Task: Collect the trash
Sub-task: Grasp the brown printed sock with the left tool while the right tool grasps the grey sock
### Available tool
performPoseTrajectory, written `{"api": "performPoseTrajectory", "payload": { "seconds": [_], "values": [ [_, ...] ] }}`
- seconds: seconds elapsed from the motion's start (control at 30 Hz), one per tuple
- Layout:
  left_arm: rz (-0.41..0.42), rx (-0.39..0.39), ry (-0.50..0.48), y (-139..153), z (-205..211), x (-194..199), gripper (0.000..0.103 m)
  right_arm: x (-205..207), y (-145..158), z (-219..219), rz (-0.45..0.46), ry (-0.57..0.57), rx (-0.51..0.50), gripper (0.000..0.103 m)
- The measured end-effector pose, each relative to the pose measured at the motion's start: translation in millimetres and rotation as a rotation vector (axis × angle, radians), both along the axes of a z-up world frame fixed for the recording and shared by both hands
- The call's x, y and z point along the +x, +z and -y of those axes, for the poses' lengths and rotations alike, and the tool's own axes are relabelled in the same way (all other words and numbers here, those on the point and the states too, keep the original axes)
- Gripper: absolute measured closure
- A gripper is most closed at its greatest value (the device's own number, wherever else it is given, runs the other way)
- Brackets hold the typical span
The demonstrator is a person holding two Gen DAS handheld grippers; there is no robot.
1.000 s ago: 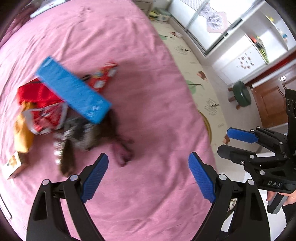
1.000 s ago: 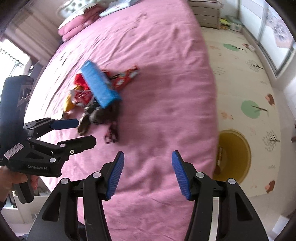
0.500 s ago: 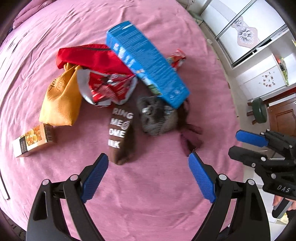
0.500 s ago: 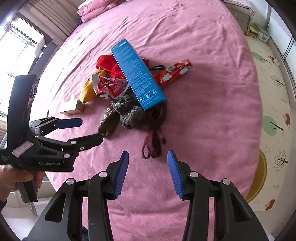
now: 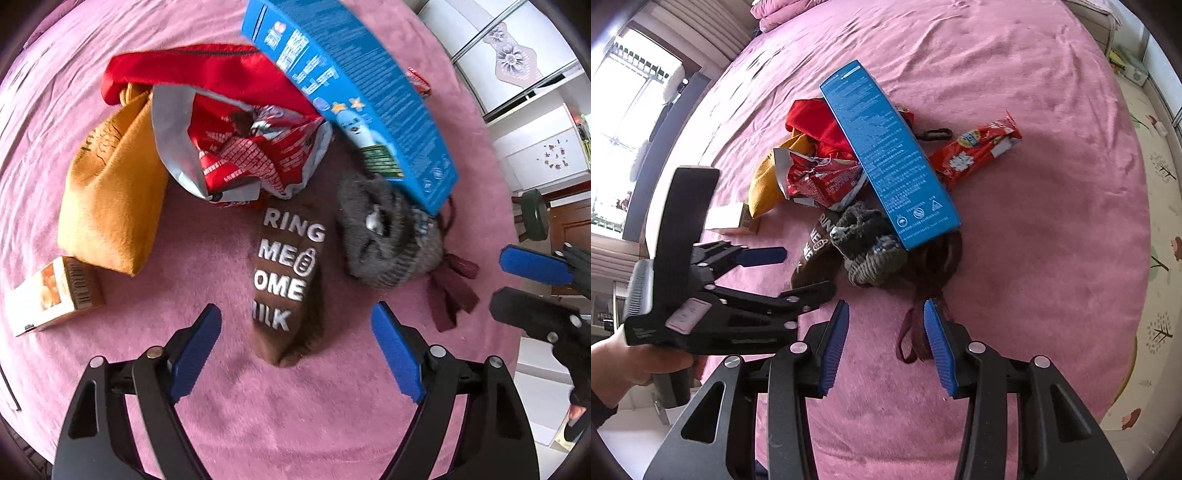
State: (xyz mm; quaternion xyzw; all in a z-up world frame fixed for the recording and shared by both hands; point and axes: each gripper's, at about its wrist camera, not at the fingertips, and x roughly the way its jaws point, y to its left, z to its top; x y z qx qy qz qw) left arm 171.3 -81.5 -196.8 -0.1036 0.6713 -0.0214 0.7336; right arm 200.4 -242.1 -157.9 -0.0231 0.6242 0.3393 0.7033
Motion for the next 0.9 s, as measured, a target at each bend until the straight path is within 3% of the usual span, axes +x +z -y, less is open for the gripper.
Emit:
{"api": "performPoseTrajectory", "payload": {
  "seconds": [0.13,0.37,0.63,0.9],
  "values": [
    [-0.023,0.010,0.009,-12,-7,6,0.039,2,-2,-8,-0.011,0.017,0.006,0.060],
    [-0.036,-0.021,0.037,-12,-27,1,0.086,5,-6,-29,-0.019,0.050,0.009,0.060],
    [-0.023,-0.073,0.029,-9,-45,-8,0.090,13,-16,-52,0.006,0.065,-0.034,0.060],
    [-0.025,-0.113,0.059,-20,-52,-21,0.091,27,-37,-70,0.029,0.078,-0.116,0.049]
  ]
}}
